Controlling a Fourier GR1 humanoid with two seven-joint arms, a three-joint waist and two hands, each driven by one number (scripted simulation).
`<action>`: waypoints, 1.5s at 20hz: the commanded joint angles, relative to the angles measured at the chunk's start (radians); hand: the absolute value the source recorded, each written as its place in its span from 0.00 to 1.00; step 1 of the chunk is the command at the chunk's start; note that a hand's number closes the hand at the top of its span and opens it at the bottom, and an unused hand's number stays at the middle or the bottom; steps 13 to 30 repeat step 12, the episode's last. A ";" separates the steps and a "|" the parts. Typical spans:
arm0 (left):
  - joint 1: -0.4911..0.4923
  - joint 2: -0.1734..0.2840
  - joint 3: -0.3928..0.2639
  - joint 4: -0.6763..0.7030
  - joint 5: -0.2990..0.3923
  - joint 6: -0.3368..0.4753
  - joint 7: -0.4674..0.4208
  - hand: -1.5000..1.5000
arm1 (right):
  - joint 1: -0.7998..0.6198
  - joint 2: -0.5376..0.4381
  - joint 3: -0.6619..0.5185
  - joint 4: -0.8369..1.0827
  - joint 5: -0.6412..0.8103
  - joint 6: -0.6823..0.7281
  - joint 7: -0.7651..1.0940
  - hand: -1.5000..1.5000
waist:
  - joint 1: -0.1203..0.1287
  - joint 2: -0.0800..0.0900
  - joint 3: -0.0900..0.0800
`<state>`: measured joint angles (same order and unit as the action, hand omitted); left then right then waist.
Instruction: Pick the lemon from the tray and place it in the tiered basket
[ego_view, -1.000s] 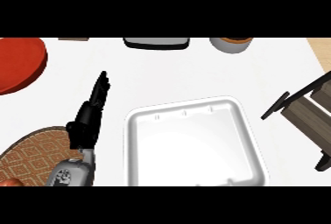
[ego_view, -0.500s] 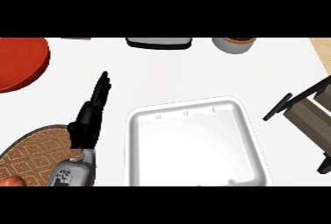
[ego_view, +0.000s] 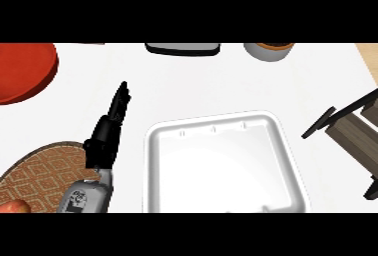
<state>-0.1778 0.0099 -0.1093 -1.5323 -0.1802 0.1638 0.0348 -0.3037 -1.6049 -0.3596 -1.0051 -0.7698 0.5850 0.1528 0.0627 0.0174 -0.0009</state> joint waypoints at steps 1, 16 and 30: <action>0.014 -0.009 -0.016 0.019 0.009 -0.001 -0.035 0.50 | -0.030 0.001 0.008 0.191 -0.017 0.041 0.024 0.00 | 0.009 0.004 0.001; 0.028 0.002 0.000 -0.015 0.021 0.016 0.001 0.50 | 0.013 0.045 -0.048 0.547 0.061 0.346 -0.205 0.00 | -0.023 -0.004 0.012; 0.028 0.002 0.000 -0.015 0.021 0.016 0.001 0.50 | 0.013 0.045 -0.048 0.547 0.061 0.346 -0.205 0.00 | -0.023 -0.004 0.012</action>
